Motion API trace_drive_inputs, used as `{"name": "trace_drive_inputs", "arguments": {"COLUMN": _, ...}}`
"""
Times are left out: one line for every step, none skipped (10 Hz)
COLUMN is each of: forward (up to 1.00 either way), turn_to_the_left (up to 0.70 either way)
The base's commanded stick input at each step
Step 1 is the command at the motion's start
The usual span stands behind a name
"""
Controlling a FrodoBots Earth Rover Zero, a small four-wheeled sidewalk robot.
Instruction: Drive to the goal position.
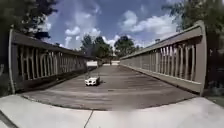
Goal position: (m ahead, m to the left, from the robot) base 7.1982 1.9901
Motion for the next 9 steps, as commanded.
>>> {"name": "trace_drive_inputs", "arguments": {"forward": 0.85, "turn_to_the_left": 0.00}}
{"name": "trace_drive_inputs", "arguments": {"forward": 0.85, "turn_to_the_left": 0.00}}
{"name": "trace_drive_inputs", "arguments": {"forward": 0.85, "turn_to_the_left": 0.00}}
{"name": "trace_drive_inputs", "arguments": {"forward": 0.85, "turn_to_the_left": 0.00}}
{"name": "trace_drive_inputs", "arguments": {"forward": 0.85, "turn_to_the_left": 0.00}}
{"name": "trace_drive_inputs", "arguments": {"forward": 0.85, "turn_to_the_left": 0.00}}
{"name": "trace_drive_inputs", "arguments": {"forward": 0.85, "turn_to_the_left": 0.00}}
{"name": "trace_drive_inputs", "arguments": {"forward": 0.85, "turn_to_the_left": 0.00}}
{"name": "trace_drive_inputs", "arguments": {"forward": 0.85, "turn_to_the_left": 0.00}}
